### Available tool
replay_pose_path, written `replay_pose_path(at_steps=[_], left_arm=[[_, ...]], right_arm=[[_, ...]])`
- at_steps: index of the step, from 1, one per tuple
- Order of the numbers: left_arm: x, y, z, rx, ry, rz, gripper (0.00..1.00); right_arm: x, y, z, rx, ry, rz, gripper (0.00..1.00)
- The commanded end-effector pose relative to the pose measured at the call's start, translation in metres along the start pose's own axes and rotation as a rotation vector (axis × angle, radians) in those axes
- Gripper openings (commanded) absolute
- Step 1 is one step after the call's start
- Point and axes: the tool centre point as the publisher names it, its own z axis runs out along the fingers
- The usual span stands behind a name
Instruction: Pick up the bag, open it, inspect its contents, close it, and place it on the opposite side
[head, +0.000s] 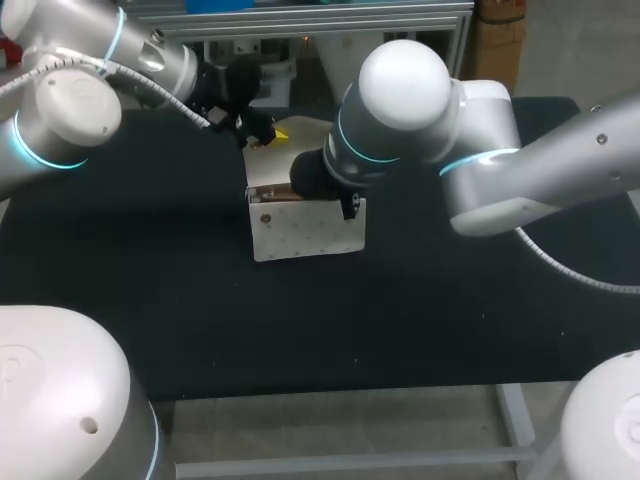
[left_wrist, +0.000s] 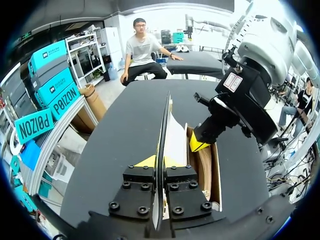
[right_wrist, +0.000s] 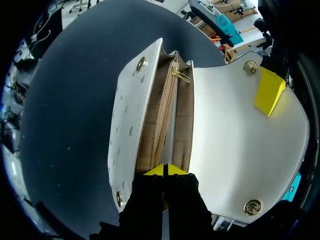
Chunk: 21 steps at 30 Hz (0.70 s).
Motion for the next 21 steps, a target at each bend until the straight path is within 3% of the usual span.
replay_pose_path(at_steps=[1,21], left_arm=[[0.0,0.0,-0.001,0.008,-0.005,-0.004,0.0],[0.004,0.004,-0.001,0.006,0.019,0.007,0.0]], right_arm=[[0.001,0.0,0.004,0.0,0.049,0.0,0.0],[0.003,0.001,0.026,-0.021,0.254,0.004,0.0]])
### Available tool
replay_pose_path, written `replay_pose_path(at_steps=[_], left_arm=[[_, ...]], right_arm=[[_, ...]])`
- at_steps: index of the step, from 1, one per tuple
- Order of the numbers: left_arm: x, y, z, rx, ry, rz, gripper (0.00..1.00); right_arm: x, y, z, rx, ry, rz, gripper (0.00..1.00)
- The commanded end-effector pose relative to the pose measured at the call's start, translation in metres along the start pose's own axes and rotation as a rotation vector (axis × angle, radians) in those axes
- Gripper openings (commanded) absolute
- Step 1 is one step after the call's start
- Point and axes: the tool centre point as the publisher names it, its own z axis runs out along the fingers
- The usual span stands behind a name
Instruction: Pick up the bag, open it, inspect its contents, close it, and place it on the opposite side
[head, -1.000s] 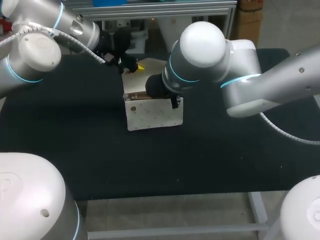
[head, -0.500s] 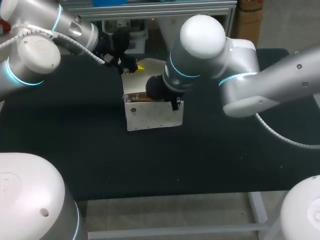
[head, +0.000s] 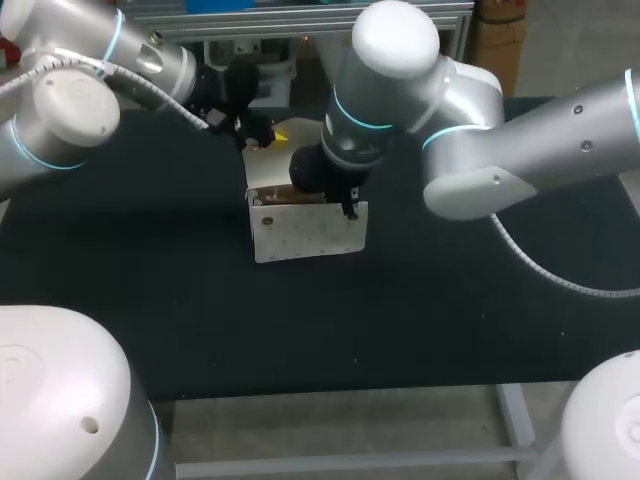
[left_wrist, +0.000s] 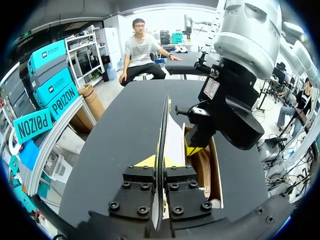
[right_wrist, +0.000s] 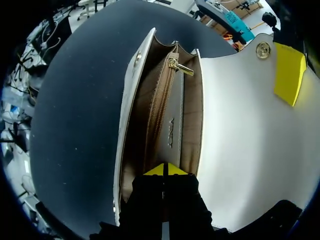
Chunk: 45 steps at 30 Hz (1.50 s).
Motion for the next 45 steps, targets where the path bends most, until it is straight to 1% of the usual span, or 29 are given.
replay_pose_path(at_steps=[1,6,9,10,12,13,15,17,18,45], left_arm=[[0.0,0.002,-0.001,0.003,0.004,0.005,0.0],[0.001,0.002,-0.001,0.004,0.009,0.014,0.0],[0.002,0.002,-0.001,0.004,0.012,0.018,0.0],[0.002,0.002,-0.001,0.004,0.013,0.019,0.0],[0.002,0.003,-0.001,0.004,0.014,0.021,0.0],[0.002,0.003,-0.001,0.004,0.015,0.021,0.0],[0.002,0.003,-0.001,0.005,0.016,0.022,0.0],[0.003,0.003,-0.001,0.005,0.017,0.022,0.0],[0.003,0.004,-0.001,0.006,0.018,0.023,0.0],[0.002,0.004,-0.001,0.005,0.022,0.026,0.0]], right_arm=[[-0.005,0.002,0.007,0.003,0.088,-0.003,0.0],[-0.006,0.001,0.01,0.002,0.12,-0.007,0.0],[-0.005,0.001,0.012,0.002,0.142,-0.012,0.44],[-0.004,0.002,0.012,0.002,0.148,-0.013,0.49],[-0.003,0.002,0.014,0.003,0.16,-0.014,0.7],[-0.002,0.002,0.014,0.003,0.163,-0.014,0.78],[-0.001,0.002,0.015,0.003,0.17,-0.016,0.91],[0.0,0.002,0.016,0.004,0.175,-0.017,0.98],[0.001,0.002,0.016,0.004,0.177,-0.016,1.0],[0.001,-0.001,0.018,0.01,0.188,-0.014,1.0]])
